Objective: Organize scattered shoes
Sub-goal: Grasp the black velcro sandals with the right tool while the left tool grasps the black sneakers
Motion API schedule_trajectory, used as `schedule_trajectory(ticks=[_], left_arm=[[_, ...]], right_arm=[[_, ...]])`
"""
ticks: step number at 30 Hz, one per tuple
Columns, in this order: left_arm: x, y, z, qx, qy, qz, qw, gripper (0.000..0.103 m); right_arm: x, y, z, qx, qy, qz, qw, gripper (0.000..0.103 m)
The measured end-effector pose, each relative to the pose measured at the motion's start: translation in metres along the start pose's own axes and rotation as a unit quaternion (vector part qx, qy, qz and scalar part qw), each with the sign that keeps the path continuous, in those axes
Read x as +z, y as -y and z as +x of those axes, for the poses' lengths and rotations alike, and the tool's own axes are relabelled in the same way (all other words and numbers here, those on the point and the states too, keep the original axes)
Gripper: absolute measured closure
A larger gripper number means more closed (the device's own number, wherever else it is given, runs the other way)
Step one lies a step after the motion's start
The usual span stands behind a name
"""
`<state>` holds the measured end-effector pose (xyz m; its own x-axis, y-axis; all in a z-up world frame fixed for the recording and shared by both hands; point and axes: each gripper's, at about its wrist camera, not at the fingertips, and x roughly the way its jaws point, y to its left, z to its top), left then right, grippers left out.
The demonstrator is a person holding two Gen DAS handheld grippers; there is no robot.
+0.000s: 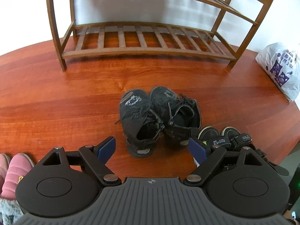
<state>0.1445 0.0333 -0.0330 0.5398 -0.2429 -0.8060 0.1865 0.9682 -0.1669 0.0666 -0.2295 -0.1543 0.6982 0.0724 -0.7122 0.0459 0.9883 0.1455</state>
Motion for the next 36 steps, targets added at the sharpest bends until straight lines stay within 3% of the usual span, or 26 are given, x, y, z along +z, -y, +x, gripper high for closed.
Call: schedule_trajectory(ticks=[6, 14, 21, 28, 36], left_arm=[[0.007, 0.007, 0.014, -0.022, -0.001, -0.007, 0.9997, 0.018], [0.015, 0.007, 0.036, -0.055, -0.013, -0.034, 0.9978, 0.019], [0.024, -0.001, 0.059, -0.068, -0.037, -0.053, 0.9956, 0.037], [0.03, -0.003, 0.078, -0.042, -0.059, -0.069, 0.995, 0.042], [0.03, 0.009, 0.084, -0.002, -0.077, -0.093, 0.9926, 0.042]], right_arm=[[0.011, 0.002, -0.015, 0.005, 0.04, 0.008, 0.999, 0.065], [0.034, 0.001, -0.041, -0.004, 0.086, 0.01, 0.996, 0.066], [0.055, 0.006, -0.068, -0.037, 0.096, 0.024, 0.994, 0.065], [0.071, 0.018, -0.082, -0.053, 0.105, 0.021, 0.993, 0.065], [0.1, 0.052, -0.076, -0.018, 0.098, 0.005, 0.995, 0.065]])
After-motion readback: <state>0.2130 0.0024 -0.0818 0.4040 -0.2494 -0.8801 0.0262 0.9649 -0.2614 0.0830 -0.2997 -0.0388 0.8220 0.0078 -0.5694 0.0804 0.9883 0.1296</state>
